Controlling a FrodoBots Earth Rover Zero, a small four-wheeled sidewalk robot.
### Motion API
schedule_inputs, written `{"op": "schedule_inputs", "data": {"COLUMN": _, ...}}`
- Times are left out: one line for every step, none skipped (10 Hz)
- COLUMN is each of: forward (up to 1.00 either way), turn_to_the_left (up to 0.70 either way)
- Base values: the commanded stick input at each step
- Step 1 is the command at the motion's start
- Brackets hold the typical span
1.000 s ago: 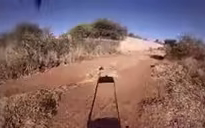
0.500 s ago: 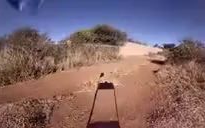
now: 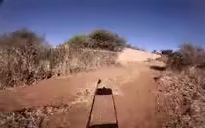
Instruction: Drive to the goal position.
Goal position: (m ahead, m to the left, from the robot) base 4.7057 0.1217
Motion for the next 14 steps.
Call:
{"op": "schedule_inputs", "data": {"forward": 0.5, "turn_to_the_left": -0.03}}
{"op": "schedule_inputs", "data": {"forward": 0.5, "turn_to_the_left": 0.0}}
{"op": "schedule_inputs", "data": {"forward": 0.5, "turn_to_the_left": 0.0}}
{"op": "schedule_inputs", "data": {"forward": 0.5, "turn_to_the_left": 0.0}}
{"op": "schedule_inputs", "data": {"forward": 0.5, "turn_to_the_left": -0.01}}
{"op": "schedule_inputs", "data": {"forward": 0.5, "turn_to_the_left": -0.04}}
{"op": "schedule_inputs", "data": {"forward": 0.5, "turn_to_the_left": -0.11}}
{"op": "schedule_inputs", "data": {"forward": 0.5, "turn_to_the_left": -0.28}}
{"op": "schedule_inputs", "data": {"forward": 0.5, "turn_to_the_left": -0.46}}
{"op": "schedule_inputs", "data": {"forward": 0.5, "turn_to_the_left": -0.37}}
{"op": "schedule_inputs", "data": {"forward": 0.5, "turn_to_the_left": -0.19}}
{"op": "schedule_inputs", "data": {"forward": 0.5, "turn_to_the_left": -0.02}}
{"op": "schedule_inputs", "data": {"forward": 0.5, "turn_to_the_left": 0.0}}
{"op": "schedule_inputs", "data": {"forward": 0.5, "turn_to_the_left": 0.0}}
